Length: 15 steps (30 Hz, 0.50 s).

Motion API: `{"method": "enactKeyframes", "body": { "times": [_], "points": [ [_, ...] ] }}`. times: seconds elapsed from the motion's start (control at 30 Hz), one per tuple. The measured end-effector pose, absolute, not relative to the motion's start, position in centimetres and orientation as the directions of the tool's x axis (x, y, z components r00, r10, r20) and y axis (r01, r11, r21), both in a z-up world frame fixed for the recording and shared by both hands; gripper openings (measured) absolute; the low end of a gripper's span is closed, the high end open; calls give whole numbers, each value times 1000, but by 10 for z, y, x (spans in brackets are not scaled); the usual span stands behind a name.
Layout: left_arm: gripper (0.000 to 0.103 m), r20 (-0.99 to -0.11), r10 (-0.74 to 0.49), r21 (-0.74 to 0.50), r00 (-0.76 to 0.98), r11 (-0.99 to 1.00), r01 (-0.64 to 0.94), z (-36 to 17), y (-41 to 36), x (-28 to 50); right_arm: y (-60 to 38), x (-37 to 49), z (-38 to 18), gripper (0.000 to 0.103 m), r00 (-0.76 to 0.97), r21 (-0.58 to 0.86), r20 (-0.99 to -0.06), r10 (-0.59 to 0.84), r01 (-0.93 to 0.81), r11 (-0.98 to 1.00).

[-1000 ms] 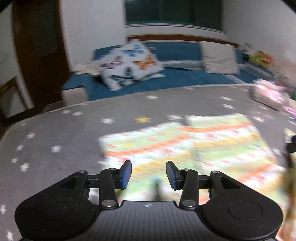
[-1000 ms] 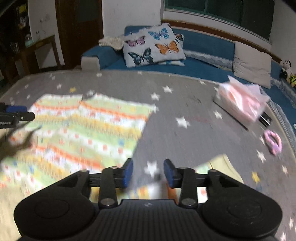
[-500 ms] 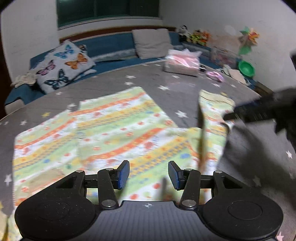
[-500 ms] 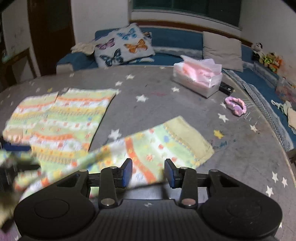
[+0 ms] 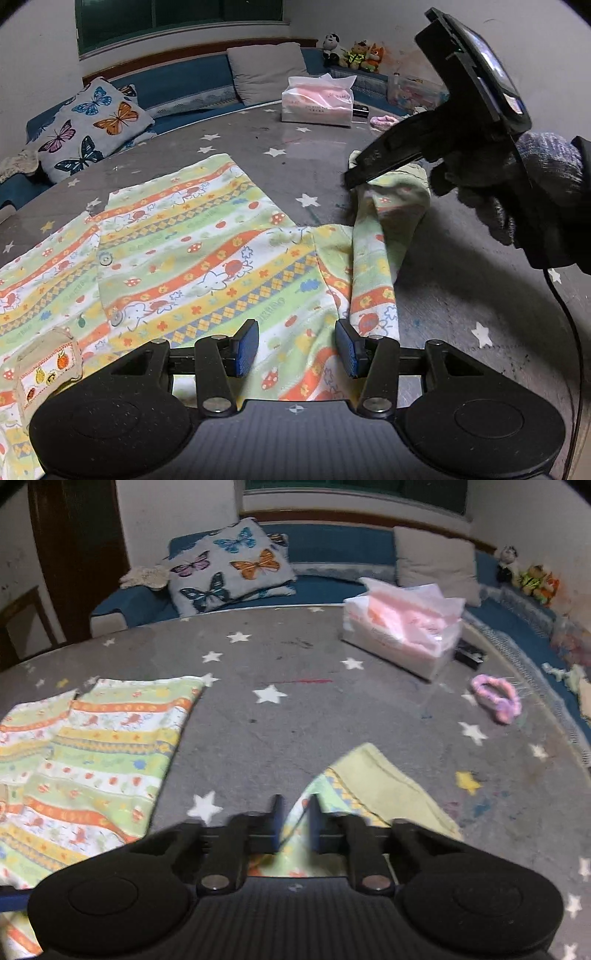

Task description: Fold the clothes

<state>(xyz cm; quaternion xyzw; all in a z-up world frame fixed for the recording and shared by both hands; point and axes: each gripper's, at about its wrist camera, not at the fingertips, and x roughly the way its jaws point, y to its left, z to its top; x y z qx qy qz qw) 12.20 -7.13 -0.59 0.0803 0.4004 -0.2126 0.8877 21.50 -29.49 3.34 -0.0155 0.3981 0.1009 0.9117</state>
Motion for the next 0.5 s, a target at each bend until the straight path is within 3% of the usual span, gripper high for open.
{"method": "enactKeyframes", "body": {
  "times": [0.33,0.5],
  "points": [
    [50,-740,-322,-42,590,898,438,-5,-68,108,-338,165,48,1,736,68,-668,111,-88,994],
    [51,-741,-325,-32,588,891,453,-7,-67,92,-370,127,39,1,727,120,-682,79,5,993]
  ]
}}
